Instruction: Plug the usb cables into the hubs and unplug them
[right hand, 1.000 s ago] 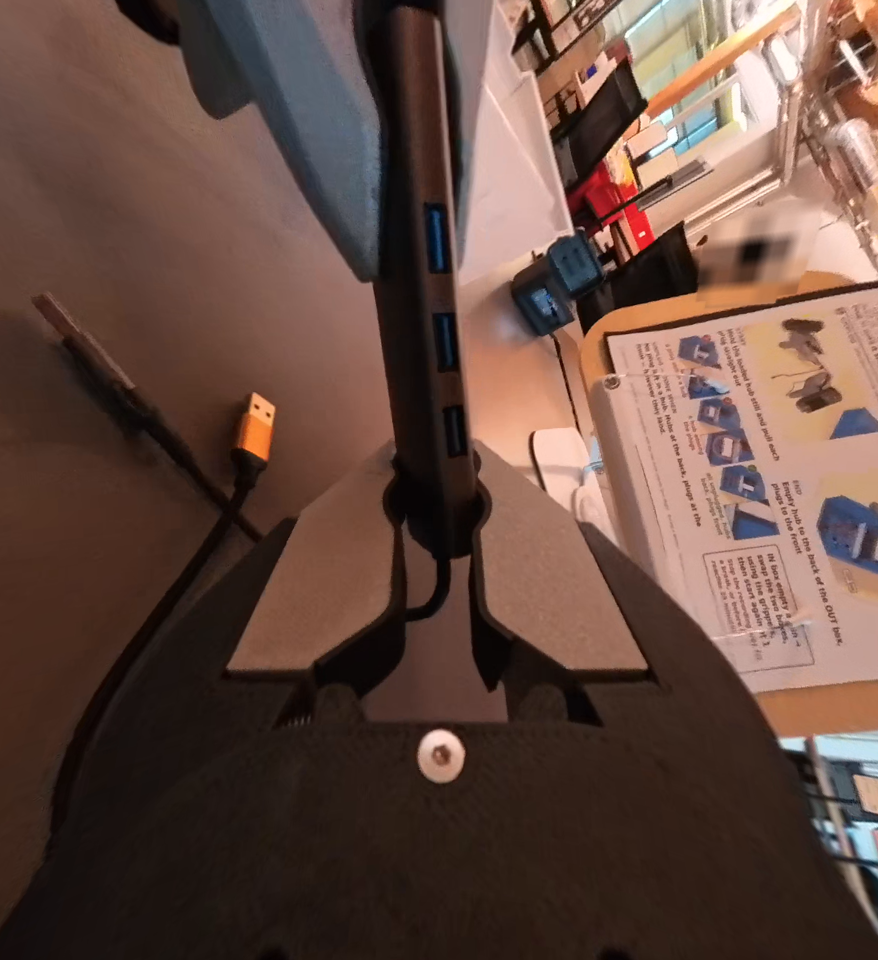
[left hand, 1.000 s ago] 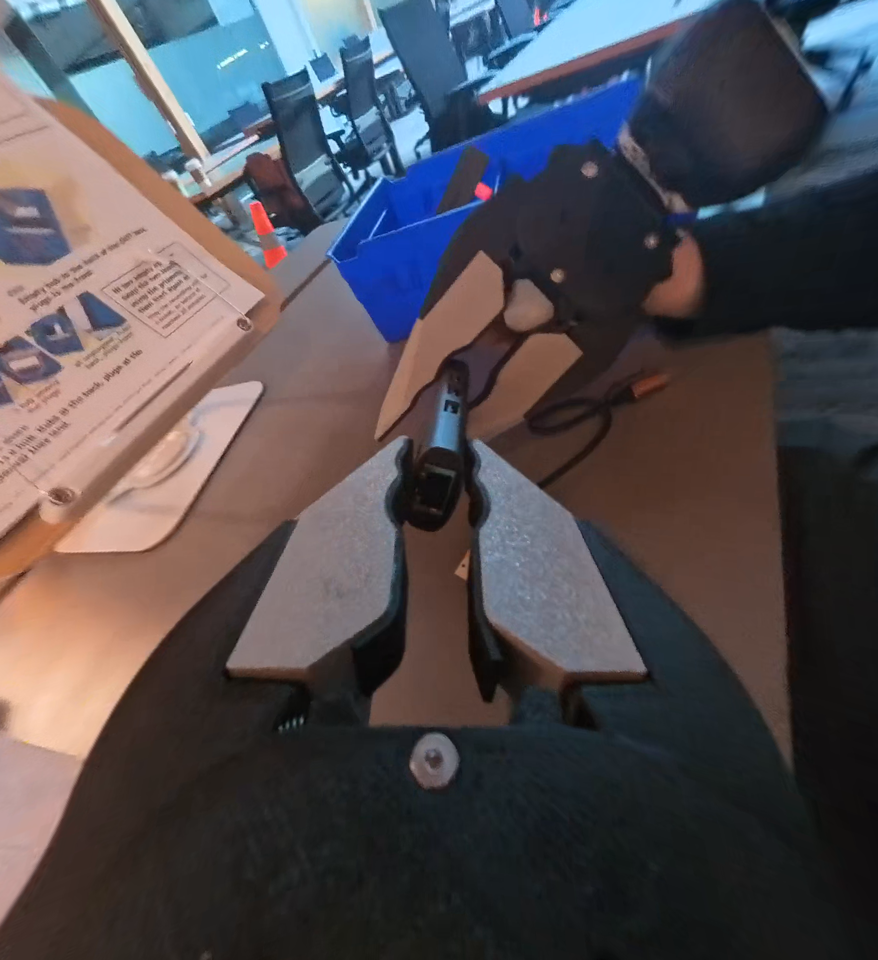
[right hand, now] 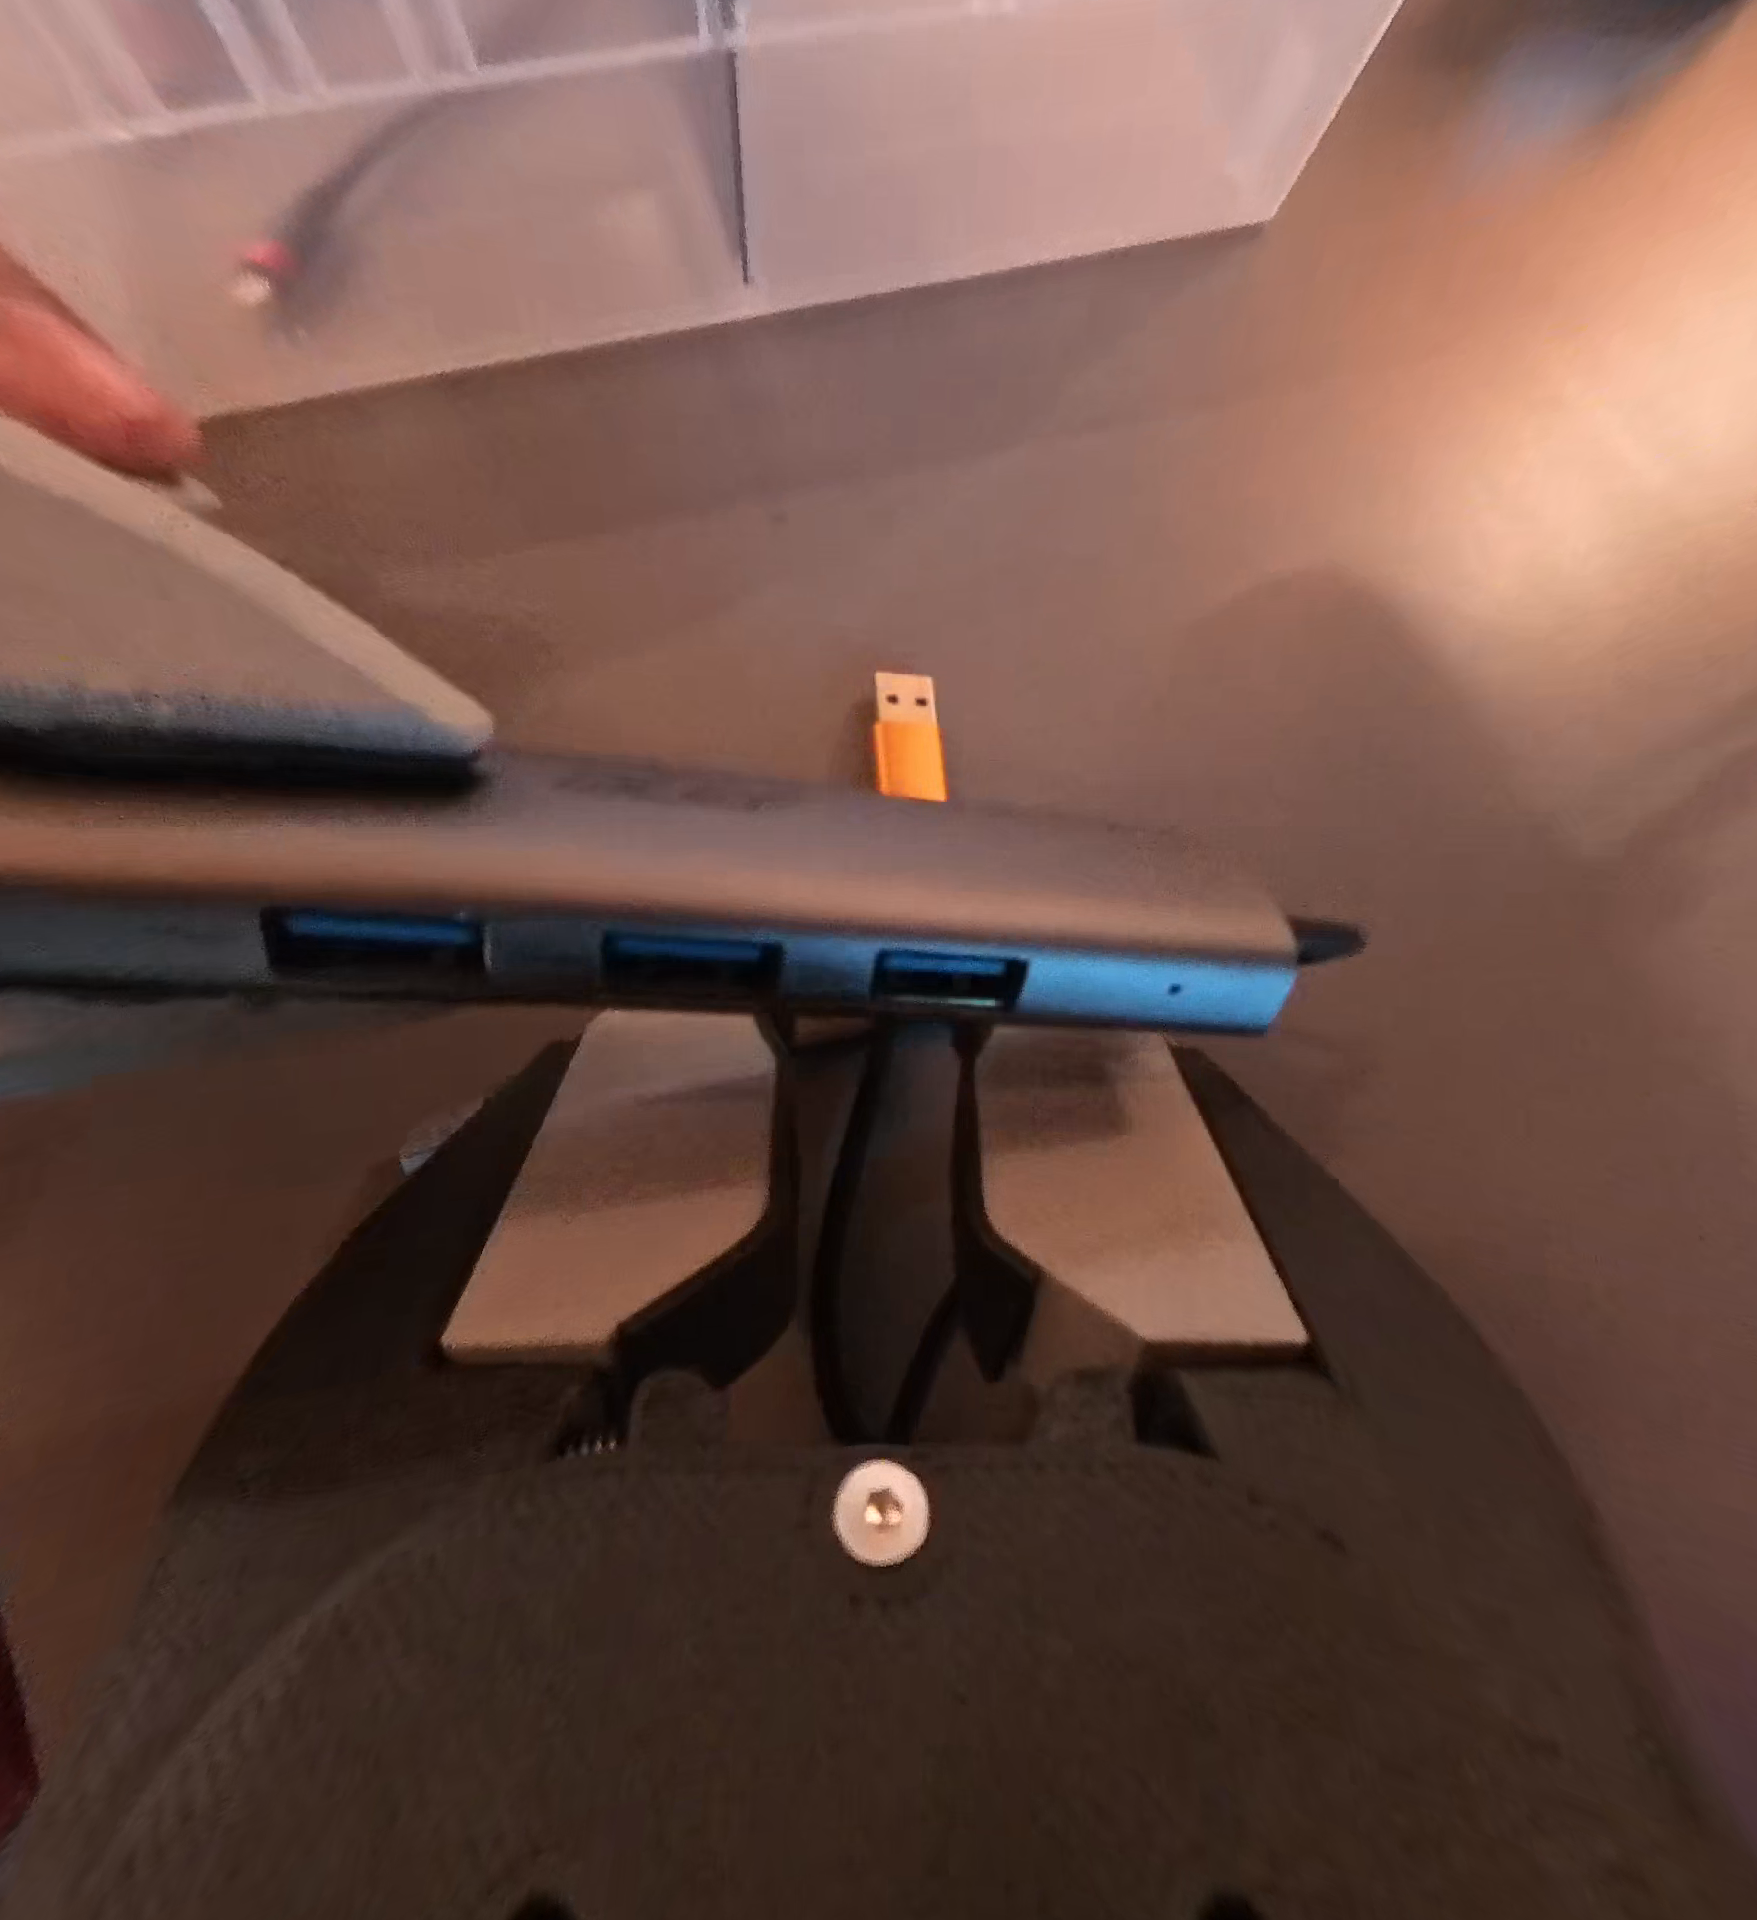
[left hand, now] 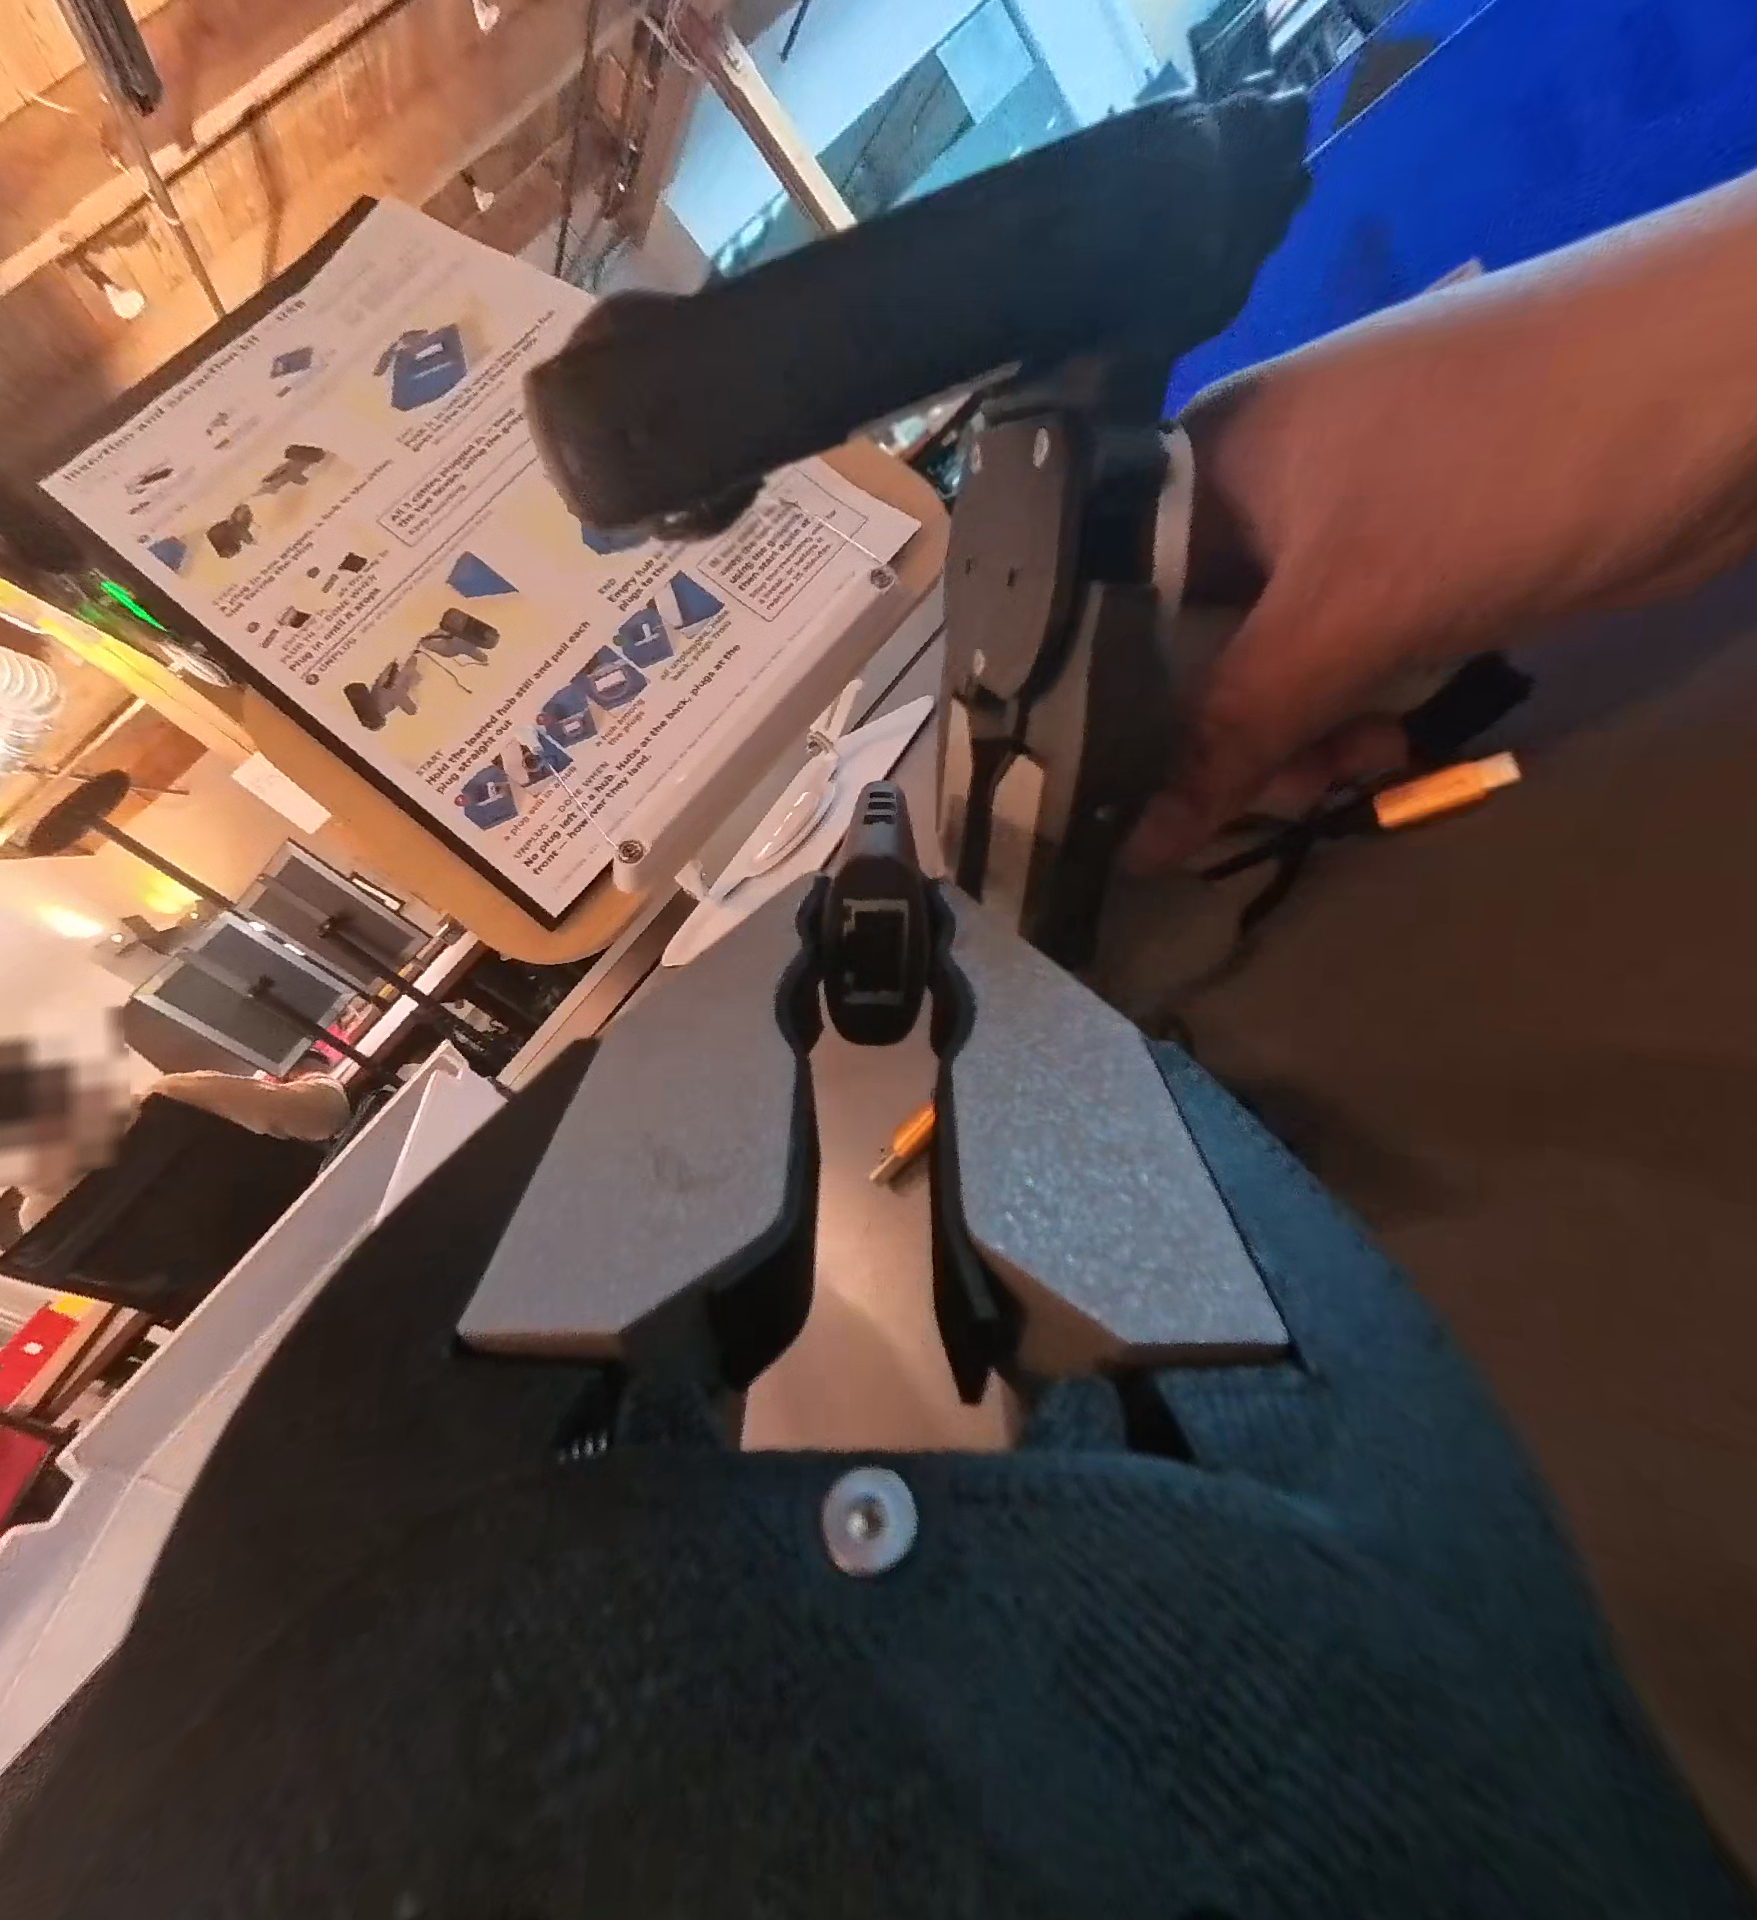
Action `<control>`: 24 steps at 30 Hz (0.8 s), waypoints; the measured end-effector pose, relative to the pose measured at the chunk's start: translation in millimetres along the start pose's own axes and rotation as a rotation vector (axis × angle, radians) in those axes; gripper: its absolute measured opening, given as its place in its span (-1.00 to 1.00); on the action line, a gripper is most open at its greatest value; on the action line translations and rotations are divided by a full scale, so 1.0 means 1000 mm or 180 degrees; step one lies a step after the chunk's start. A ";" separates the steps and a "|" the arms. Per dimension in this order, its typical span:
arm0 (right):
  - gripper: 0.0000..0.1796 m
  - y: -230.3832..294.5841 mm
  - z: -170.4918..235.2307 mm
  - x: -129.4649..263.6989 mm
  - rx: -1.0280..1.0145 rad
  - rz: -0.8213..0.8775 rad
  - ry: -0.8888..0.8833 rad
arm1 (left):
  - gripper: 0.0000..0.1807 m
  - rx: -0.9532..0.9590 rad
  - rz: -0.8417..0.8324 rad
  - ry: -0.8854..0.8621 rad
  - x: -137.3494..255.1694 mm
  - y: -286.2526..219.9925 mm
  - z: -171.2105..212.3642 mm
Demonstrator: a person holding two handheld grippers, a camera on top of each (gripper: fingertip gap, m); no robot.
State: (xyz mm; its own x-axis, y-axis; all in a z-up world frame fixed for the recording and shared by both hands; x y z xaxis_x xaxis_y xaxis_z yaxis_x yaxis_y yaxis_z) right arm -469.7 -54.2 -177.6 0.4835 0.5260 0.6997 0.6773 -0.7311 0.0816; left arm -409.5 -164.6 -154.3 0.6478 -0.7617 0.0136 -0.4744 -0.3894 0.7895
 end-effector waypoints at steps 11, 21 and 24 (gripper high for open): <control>-0.97 -0.005 0.016 0.042 0.0207 0.0018 0.0173 | -0.85 -0.0098 -0.0240 0.0282 0.000 0.005 0.007; -0.72 -0.036 0.074 0.099 -0.0157 0.0158 0.0267 | -0.84 -0.0481 -0.0080 0.0255 -0.005 -0.009 0.001; -0.73 -0.038 0.074 0.101 -0.0197 0.0164 0.0196 | -0.84 -0.0734 -0.0048 0.0302 -0.007 -0.016 0.000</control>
State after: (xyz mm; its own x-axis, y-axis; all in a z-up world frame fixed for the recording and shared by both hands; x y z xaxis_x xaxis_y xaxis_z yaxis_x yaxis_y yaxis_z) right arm -405.3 59.2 -162.4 0.4805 0.4608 0.7461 0.6160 -0.7829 0.0868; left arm -406.8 -153.0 -166.6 0.7120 -0.7004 0.0496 -0.3227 -0.2636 0.9090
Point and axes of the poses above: each gripper's, where its closed fingertips meet, x back along the fingers, z out of its underside, y = z × x across the jaws, the point moved 9 cm from there along x, back along the fingers, and after that the axes turned 11 degrees about -x, right-handed, at the moved point
